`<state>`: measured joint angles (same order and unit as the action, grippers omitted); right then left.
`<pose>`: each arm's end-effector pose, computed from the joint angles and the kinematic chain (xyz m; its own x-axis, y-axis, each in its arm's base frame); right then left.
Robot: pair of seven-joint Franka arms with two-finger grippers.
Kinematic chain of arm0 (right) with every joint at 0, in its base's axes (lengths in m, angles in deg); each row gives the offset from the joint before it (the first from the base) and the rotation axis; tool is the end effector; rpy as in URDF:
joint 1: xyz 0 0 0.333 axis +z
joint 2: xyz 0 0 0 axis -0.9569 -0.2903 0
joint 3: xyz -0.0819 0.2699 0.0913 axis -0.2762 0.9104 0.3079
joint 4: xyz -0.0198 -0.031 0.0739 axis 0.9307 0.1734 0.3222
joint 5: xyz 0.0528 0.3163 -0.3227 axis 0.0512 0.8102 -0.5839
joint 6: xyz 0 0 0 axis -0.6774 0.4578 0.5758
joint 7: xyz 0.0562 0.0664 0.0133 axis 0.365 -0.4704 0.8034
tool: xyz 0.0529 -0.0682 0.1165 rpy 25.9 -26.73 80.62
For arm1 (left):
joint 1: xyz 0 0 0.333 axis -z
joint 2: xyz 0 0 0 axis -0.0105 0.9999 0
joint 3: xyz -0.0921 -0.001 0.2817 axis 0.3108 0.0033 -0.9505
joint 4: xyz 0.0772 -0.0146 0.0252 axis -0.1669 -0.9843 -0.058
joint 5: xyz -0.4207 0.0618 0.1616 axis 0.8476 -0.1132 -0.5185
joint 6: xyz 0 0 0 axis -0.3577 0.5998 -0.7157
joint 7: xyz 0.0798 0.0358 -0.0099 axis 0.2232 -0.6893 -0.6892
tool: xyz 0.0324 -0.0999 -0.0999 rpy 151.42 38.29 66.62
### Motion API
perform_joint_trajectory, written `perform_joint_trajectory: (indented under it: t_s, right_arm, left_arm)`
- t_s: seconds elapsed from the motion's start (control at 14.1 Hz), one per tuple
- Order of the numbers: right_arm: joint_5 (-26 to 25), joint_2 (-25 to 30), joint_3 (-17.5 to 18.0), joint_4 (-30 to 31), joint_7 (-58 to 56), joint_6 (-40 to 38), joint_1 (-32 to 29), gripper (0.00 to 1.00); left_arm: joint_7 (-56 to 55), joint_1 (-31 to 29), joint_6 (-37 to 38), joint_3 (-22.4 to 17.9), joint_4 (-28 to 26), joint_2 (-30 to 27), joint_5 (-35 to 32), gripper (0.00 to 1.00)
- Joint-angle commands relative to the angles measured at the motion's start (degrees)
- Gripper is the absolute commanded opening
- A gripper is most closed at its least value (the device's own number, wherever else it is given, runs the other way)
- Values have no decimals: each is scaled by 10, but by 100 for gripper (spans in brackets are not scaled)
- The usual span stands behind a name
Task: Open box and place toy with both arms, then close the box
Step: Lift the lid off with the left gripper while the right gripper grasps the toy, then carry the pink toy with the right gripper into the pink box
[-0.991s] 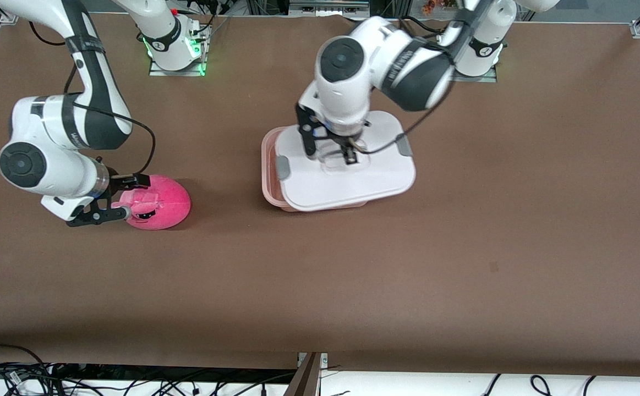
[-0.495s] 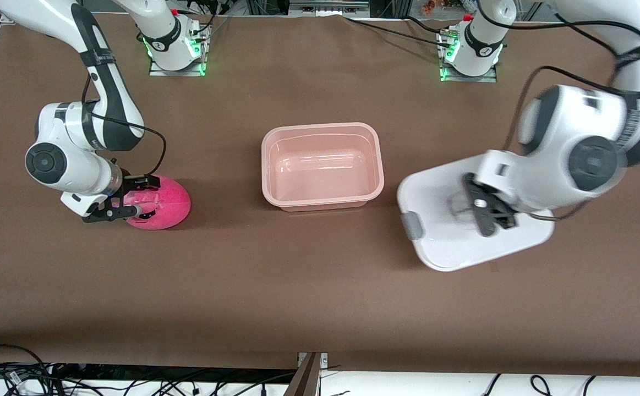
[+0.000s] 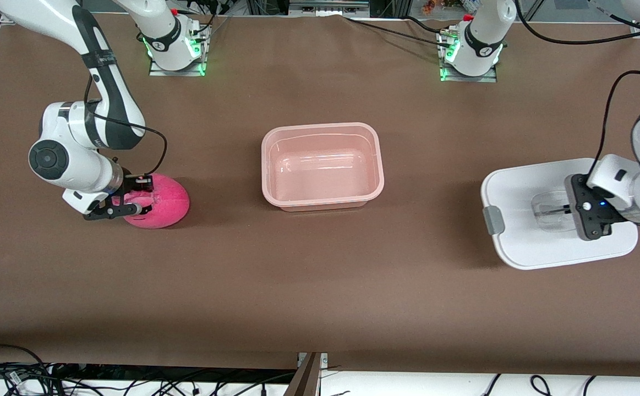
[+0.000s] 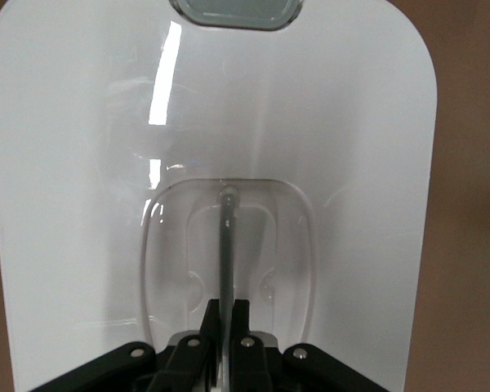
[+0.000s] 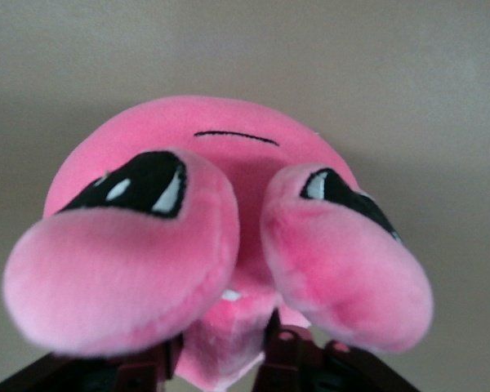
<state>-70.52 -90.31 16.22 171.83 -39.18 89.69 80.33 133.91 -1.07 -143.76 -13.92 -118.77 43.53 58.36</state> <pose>0.6164 0.0357 0.1867 0.9716 0.1652 -0.1696 0.1726 -0.9845 0.0302 0.7125 0.0611 0.3844 0.1703 -0.9819 -0.0828 -0.9664 -0.1828 0.1806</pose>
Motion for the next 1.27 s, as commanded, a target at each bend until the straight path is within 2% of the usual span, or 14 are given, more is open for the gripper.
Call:
perform_joint_trajectory:
  t_s: [0.0, 0.28, 0.64, 0.85, 1.06, 1.2]
  right_arm:
    - [8, 17, 3, -9, -35, -22, -4, 0]
    - [6, 17, 17, -97, -59, -116, 4, 0]
    - [6, 15, 114, -213, -70, -217, 21, 0]
    - [3, 15, 153, -234, -80, -237, 79, 0]
    - [-4, 13, 156, -268, -152, -238, 161, 0]
    - [-29, 11, 156, -271, -185, -236, 202, 0]
  left_arm:
    - [31, -22, 21, 10, 18, 2, -18, 0]
    - [48, -29, 21, 9, 18, 4, -15, 0]
    - [47, -27, 22, 11, 17, 4, -14, 0]
    - [47, -26, 22, 12, 17, 4, -15, 0]
    - [47, -26, 22, 12, 17, 4, -13, 0]
    - [47, -26, 22, 12, 17, 4, -12, 0]
